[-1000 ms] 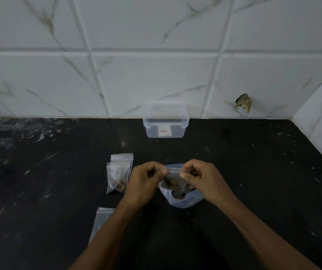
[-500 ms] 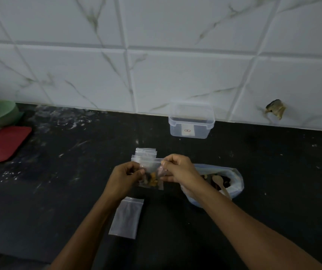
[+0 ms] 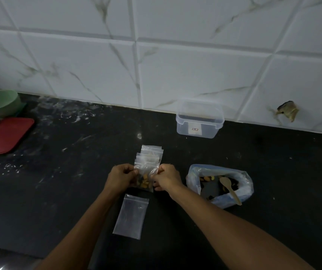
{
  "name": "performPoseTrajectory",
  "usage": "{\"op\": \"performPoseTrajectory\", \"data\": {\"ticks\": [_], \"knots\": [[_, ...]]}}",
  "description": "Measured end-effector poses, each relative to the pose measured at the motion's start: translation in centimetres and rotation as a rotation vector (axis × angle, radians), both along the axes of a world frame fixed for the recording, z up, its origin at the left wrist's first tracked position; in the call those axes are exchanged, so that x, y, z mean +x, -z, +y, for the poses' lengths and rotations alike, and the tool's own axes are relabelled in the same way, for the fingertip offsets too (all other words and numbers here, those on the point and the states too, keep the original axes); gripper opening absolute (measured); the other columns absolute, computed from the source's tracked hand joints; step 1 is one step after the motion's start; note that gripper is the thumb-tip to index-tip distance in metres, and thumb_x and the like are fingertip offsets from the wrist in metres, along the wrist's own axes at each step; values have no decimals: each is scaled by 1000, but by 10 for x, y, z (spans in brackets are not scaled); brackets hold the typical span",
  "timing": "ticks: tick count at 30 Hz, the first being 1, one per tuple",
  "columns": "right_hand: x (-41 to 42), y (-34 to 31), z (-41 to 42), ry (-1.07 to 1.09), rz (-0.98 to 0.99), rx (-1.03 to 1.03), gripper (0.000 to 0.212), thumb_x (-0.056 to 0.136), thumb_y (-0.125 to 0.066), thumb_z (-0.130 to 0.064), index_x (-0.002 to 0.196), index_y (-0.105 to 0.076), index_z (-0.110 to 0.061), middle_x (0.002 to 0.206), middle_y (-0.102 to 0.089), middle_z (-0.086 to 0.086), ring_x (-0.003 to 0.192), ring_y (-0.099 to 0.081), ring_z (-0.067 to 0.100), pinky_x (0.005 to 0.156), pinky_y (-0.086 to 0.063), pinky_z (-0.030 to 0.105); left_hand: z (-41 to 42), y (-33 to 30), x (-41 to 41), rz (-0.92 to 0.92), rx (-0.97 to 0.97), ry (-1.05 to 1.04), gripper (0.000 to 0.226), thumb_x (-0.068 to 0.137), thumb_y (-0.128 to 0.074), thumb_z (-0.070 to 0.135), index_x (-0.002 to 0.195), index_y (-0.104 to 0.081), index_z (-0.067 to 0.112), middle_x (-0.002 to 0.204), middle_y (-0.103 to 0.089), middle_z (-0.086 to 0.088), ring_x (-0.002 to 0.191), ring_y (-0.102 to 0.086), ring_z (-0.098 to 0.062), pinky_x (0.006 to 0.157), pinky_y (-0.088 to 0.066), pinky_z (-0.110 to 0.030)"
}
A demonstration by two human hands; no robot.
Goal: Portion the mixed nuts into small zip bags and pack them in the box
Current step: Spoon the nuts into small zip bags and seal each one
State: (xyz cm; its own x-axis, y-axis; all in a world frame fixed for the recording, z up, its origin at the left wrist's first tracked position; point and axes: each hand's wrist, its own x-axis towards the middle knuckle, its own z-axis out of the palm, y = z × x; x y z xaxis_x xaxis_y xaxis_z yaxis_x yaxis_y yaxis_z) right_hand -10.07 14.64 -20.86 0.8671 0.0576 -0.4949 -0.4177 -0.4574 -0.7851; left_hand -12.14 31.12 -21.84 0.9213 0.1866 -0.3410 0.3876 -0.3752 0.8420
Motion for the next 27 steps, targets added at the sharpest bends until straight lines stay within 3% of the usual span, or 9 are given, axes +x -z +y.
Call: {"op": "performPoseTrajectory", "data": {"ticks": [3,9,17,21,23,25,27], "knots": [[0,4,6,11,-28,-76,7,90,-65,-19,95,-64,-15,93,-70,8,76,-71,17,67,-61,31,2,7,3,4,26,-1,9,94,-62,15,92,-70,14,87,-74,-7,81,-73,-20,74,-62,-36],[-1,9,11,6,-29,-154,18,89,-66,-22,74,-57,-19,86,-70,10,75,-71,18,69,-61,35,0,11,0,3,63,-35,7,93,-63,21,91,-69,17,84,-73,-4,80,-73,-19,74,-62,-35],[-14,4,1,20,18,-50,17,89,-66,-27,93,-62,-12,88,-70,10,74,-70,17,63,-61,32,0,12,-8,-13,90,-46,9,92,-63,18,100,-68,20,87,-74,2,81,-71,-13,80,-60,-38],[-28,1,-4,-51,-34,-248,19,91,-59,-32,76,-54,-22,81,-68,5,70,-67,18,65,-58,33,3,8,-20,-10,173,-58,23,94,-62,19,116,-63,16,100,-67,5,87,-64,-7,73,-54,-24],[-37,3,-1,-124,15,-315,17,90,-60,-31,77,-55,-23,84,-68,3,75,-67,17,71,-59,34,3,2,-32,-5,293,-46,17,95,-60,21,111,-63,20,96,-65,7,82,-60,-4,66,-47,-21],[-45,8,3,-184,64,-327,10,89,-63,-31,86,-58,-23,92,-68,3,82,-68,18,75,-59,36,3,-3,-46,37,453,-22,7,93,-60,28,94,-66,24,87,-66,7,76,-61,-6,64,-50,-28],[-52,12,8,-235,70,-347,14,89,-64,-32,97,-60,-21,99,-68,3,86,-67,18,75,-58,35,5,-5,-61,114,567,13,15,91,-61,35,81,-64,25,80,-66,5,73,-62,-12,63,-50,-30]]}}
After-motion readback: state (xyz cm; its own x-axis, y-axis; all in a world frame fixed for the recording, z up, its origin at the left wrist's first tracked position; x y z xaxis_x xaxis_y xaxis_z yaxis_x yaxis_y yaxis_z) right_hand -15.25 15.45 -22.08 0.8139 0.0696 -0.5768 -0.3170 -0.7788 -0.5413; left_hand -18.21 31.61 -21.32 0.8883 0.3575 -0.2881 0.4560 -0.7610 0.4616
